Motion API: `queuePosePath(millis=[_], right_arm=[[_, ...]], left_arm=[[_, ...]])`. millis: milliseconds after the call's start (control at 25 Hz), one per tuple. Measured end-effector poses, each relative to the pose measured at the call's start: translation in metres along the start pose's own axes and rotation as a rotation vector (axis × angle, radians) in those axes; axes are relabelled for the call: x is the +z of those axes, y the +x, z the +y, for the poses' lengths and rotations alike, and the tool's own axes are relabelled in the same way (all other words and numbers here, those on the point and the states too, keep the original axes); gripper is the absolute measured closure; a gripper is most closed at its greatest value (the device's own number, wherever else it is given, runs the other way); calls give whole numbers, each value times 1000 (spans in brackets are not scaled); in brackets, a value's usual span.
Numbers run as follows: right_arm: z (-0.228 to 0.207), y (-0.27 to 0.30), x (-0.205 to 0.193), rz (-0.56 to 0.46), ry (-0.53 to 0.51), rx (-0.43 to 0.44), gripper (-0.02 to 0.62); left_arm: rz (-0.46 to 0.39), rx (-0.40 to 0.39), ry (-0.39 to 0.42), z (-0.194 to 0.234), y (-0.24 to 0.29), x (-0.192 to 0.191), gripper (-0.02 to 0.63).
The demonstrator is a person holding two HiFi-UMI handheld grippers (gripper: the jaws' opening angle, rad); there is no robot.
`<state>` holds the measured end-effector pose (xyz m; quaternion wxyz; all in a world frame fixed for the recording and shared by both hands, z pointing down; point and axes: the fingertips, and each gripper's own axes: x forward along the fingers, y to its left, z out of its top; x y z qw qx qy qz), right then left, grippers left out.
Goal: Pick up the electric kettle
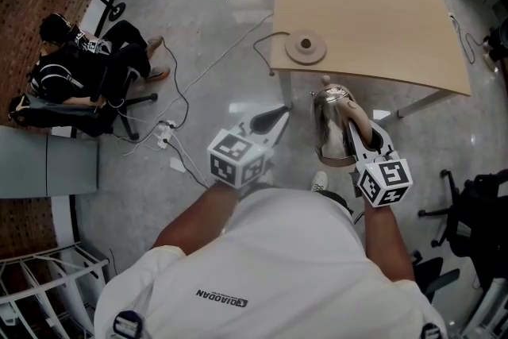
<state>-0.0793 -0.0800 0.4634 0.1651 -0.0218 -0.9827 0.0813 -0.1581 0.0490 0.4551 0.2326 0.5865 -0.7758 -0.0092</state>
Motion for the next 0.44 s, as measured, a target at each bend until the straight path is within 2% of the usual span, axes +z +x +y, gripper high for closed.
queuePosePath(millis=[440], right_arm=[[0,2,7,-5,-15,-14,523]], left_arm=[[-7,-8,6,3,-4,4,611]])
